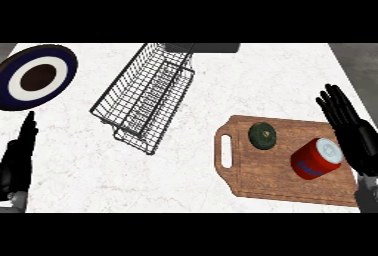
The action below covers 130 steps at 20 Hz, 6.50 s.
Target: Pick the can from the cutting board and place it in the tiered basket
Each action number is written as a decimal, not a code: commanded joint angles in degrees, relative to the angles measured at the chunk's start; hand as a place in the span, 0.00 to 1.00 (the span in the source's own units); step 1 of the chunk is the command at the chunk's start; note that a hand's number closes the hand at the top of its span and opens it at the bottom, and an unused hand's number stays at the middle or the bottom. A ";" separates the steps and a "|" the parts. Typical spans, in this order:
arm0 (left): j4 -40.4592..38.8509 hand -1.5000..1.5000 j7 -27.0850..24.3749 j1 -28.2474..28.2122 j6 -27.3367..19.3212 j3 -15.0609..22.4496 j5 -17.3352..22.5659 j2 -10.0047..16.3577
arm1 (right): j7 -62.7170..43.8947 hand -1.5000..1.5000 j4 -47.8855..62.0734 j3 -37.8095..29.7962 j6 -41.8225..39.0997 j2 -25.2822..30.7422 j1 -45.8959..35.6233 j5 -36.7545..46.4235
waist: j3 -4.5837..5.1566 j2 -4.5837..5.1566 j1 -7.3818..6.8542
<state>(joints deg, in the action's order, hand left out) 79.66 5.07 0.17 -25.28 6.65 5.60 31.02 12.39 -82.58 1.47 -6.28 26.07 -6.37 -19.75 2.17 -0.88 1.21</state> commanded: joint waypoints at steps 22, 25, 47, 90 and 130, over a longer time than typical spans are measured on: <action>9.90 0.50 2.64 2.27 18.02 0.45 13.73 -5.23 | 1.24 0.00 -15.25 -10.07 -16.57 26.47 5.34 11.92 | -2.08 0.50 -0.30; 8.24 0.50 2.21 2.93 17.07 1.89 12.47 -7.12 | -0.68 0.00 -18.50 -7.11 -22.01 33.74 4.08 17.11 | -2.03 0.76 -0.59; 9.30 0.50 4.01 1.38 23.01 -3.71 10.66 -8.64 | -14.12 0.00 -25.80 3.25 -26.95 21.45 10.46 41.62 | -2.18 0.87 -1.18; 12.35 0.50 8.59 2.25 26.59 -9.90 4.60 -14.15 | -24.44 1.00 -18.06 -0.15 -1.62 -4.14 12.12 81.89 | -2.08 0.30 0.64; 13.85 0.50 9.30 2.34 27.40 -7.08 0.94 -19.49 | -77.96 1.00 -0.42 26.06 8.99 -26.06 -56.16 64.57 | -2.12 0.87 -3.01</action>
<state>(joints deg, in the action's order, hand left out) 89.95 12.82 4.64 2.58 -1.51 6.56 12.65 -59.69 -90.09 26.92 -1.10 0.24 -57.40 47.87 0.07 0.06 -1.49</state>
